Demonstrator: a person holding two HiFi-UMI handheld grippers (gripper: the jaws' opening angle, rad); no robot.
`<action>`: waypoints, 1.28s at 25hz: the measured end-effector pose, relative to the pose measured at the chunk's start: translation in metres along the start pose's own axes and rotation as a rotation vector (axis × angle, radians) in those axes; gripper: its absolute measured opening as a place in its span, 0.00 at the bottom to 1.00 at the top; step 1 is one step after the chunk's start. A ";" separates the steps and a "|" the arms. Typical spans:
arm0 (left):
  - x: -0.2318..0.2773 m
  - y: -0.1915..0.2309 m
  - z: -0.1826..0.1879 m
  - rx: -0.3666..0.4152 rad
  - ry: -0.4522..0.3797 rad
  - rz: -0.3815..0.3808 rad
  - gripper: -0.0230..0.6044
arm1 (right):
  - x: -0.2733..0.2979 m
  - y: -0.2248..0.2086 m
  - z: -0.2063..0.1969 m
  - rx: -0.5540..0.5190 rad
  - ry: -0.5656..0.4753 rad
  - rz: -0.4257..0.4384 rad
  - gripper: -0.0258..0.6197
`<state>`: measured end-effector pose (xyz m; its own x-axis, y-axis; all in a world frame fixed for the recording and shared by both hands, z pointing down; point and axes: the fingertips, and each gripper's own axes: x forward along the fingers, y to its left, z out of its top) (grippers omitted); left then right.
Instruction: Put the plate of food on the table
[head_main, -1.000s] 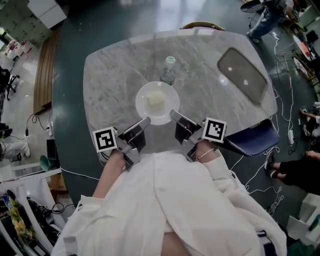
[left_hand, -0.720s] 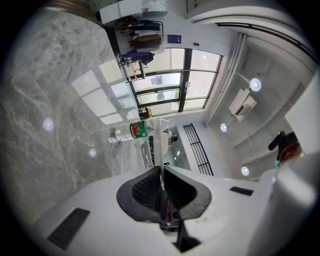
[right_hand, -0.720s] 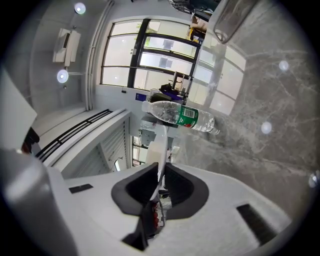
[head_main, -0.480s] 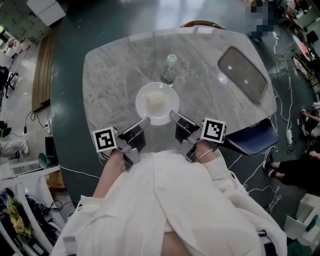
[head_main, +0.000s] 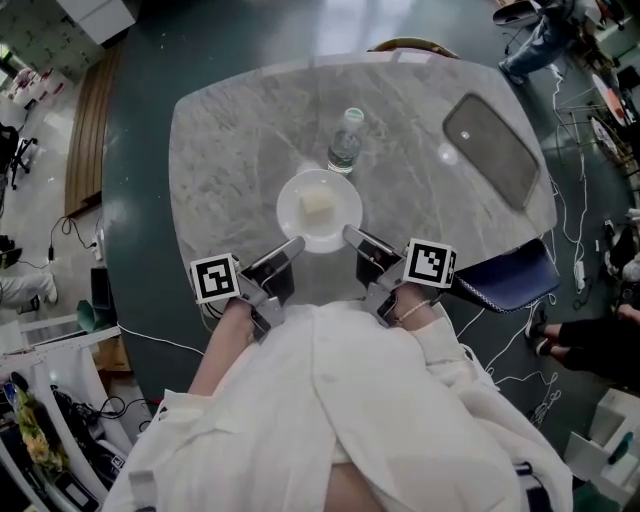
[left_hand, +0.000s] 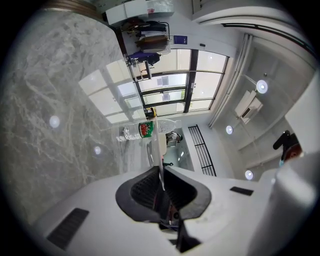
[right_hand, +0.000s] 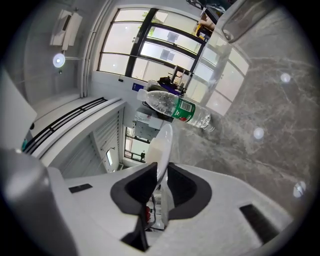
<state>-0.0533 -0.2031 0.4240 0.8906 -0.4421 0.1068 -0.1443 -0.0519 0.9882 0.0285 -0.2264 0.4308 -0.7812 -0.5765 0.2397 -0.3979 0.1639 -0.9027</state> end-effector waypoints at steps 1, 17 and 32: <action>0.001 0.001 -0.002 -0.004 0.008 0.000 0.08 | -0.002 -0.003 -0.001 0.009 -0.001 -0.016 0.08; 0.024 0.020 -0.031 -0.013 0.100 0.053 0.08 | -0.026 -0.035 -0.018 0.104 0.039 -0.101 0.09; 0.027 0.063 -0.052 -0.058 0.119 0.123 0.08 | -0.027 -0.078 -0.049 0.124 0.159 -0.189 0.11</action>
<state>-0.0158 -0.1717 0.4950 0.9132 -0.3324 0.2357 -0.2328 0.0490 0.9713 0.0568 -0.1846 0.5119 -0.7682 -0.4531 0.4522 -0.4895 -0.0394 -0.8711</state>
